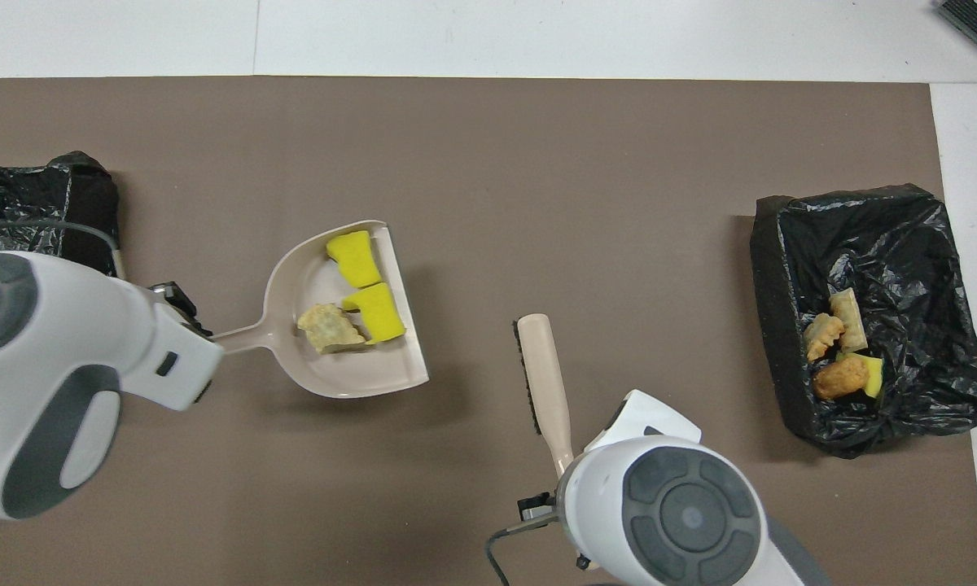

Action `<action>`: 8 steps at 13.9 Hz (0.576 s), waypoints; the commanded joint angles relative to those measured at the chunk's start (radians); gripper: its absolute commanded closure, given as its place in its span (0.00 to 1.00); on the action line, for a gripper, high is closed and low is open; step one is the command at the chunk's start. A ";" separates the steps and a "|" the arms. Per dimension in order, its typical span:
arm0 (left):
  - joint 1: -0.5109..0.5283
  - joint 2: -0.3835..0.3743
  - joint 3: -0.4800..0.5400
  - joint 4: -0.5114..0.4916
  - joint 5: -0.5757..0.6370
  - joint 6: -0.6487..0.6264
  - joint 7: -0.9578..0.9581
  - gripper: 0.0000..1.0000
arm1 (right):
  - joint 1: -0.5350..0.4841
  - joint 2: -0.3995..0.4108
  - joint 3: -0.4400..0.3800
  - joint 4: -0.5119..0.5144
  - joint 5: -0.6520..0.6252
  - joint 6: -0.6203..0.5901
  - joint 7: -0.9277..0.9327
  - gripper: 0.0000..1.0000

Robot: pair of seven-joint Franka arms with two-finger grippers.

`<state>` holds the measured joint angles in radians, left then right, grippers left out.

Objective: Sweep and dump trash in bin
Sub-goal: 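Carry the loaded dustpan with the left gripper to the near bin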

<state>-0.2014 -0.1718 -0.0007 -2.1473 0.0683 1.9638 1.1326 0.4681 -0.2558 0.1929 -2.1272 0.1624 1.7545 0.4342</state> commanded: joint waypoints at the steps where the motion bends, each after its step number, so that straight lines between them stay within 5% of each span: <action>1: 0.169 0.006 -0.012 0.078 0.008 0.000 0.220 1.00 | 0.065 0.003 0.003 -0.036 0.019 0.075 0.107 1.00; 8: 0.532 0.248 -0.010 0.499 0.011 -0.040 0.512 1.00 | 0.246 0.102 0.003 -0.036 0.103 0.204 0.271 1.00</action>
<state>0.2501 -0.0431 0.0053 -1.8290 0.0691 1.9673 1.5778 0.6615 -0.1981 0.1992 -2.1583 0.2486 1.9095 0.6360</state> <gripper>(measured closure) 0.674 0.740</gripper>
